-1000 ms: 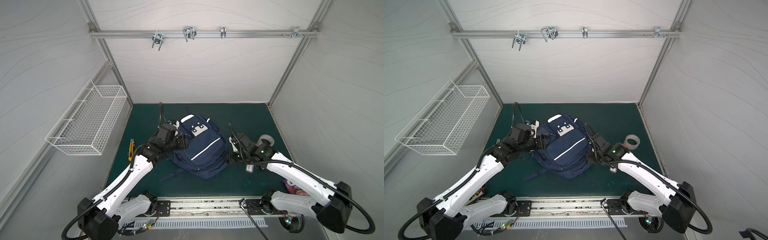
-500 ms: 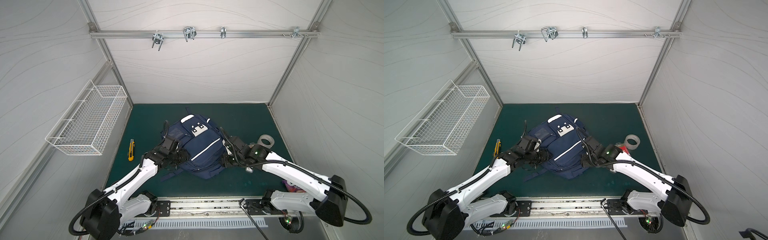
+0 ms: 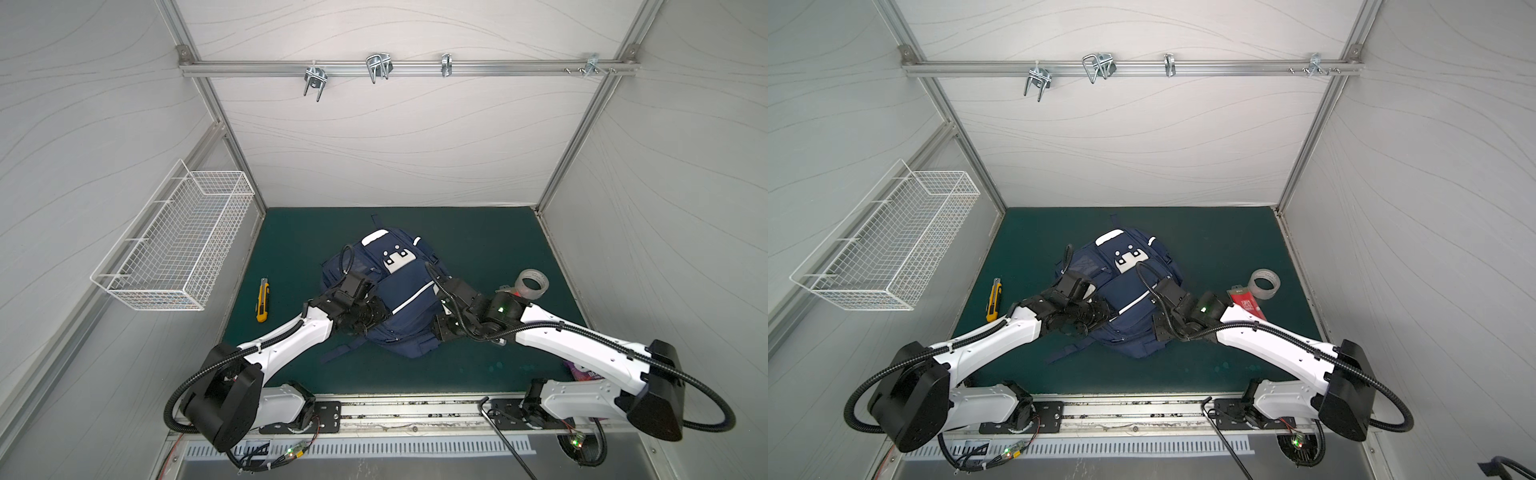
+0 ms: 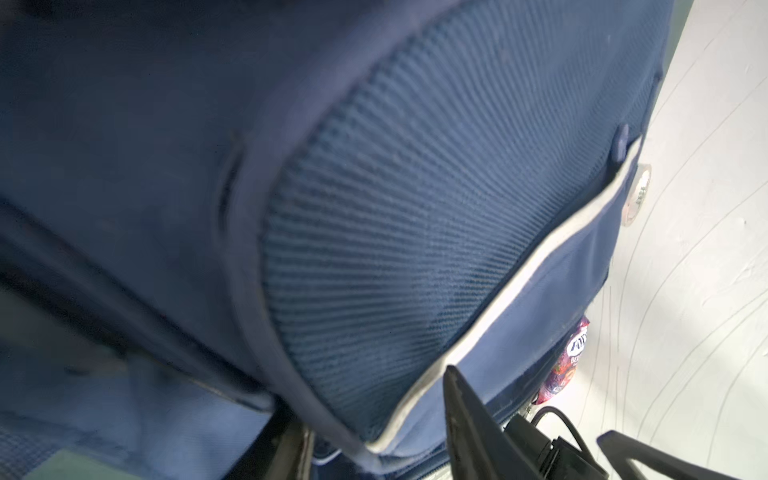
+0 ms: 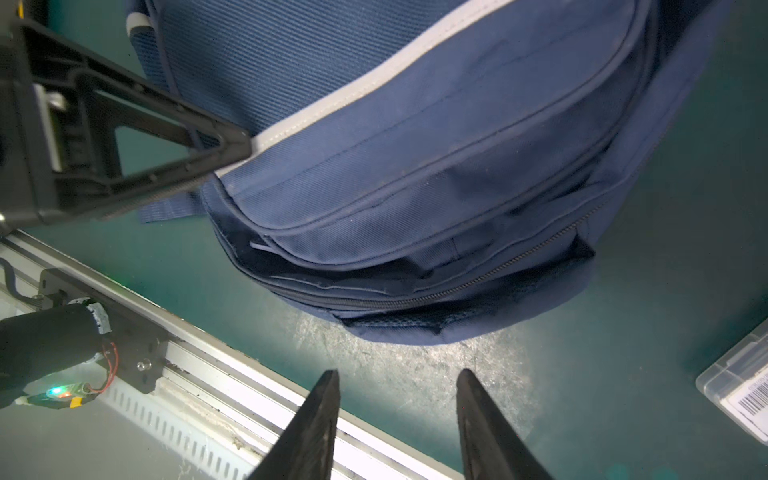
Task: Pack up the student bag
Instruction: 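Grasp the backpack's zipper edge with the right gripper while the left holds the top flap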
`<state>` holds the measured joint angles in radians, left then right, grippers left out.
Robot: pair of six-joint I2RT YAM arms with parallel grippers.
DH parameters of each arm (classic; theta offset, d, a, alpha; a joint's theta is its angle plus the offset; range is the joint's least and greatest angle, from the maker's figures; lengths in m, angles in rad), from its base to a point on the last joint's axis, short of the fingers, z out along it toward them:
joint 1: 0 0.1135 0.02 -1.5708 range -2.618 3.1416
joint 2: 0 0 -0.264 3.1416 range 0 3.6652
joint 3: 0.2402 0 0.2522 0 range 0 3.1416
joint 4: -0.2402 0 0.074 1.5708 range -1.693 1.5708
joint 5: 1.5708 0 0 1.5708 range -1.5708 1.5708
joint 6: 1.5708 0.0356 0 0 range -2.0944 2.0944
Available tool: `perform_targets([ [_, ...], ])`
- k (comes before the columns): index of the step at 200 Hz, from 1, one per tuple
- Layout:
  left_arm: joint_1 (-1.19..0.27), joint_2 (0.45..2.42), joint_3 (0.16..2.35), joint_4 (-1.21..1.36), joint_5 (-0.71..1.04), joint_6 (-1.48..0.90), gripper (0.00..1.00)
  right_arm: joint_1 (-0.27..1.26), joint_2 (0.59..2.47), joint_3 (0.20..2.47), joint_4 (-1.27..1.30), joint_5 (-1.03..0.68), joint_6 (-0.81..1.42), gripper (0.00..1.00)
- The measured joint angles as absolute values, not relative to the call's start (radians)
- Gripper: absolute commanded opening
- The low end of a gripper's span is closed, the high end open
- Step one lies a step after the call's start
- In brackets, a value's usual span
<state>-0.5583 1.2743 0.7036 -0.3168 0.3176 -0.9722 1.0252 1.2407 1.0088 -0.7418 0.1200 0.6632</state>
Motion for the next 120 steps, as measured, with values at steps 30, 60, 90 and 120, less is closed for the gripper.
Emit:
perform_targets([
  [30,-0.555,1.291,0.712,-0.310,0.333,-0.989,0.12,1.038,1.259,1.043,-0.740,0.127,0.663,0.47],
  [60,-0.545,1.333,0.798,-0.333,0.358,-1.007,0.00,1.069,1.305,1.091,-0.741,0.149,0.663,0.51],
  [90,-0.525,1.333,0.867,-0.285,0.381,-1.047,0.00,1.117,1.354,1.140,-0.733,0.197,0.657,0.55],
  [120,-0.508,1.333,0.867,-0.208,0.405,-1.131,0.00,1.140,1.409,1.177,-0.732,0.256,0.667,0.50],
])
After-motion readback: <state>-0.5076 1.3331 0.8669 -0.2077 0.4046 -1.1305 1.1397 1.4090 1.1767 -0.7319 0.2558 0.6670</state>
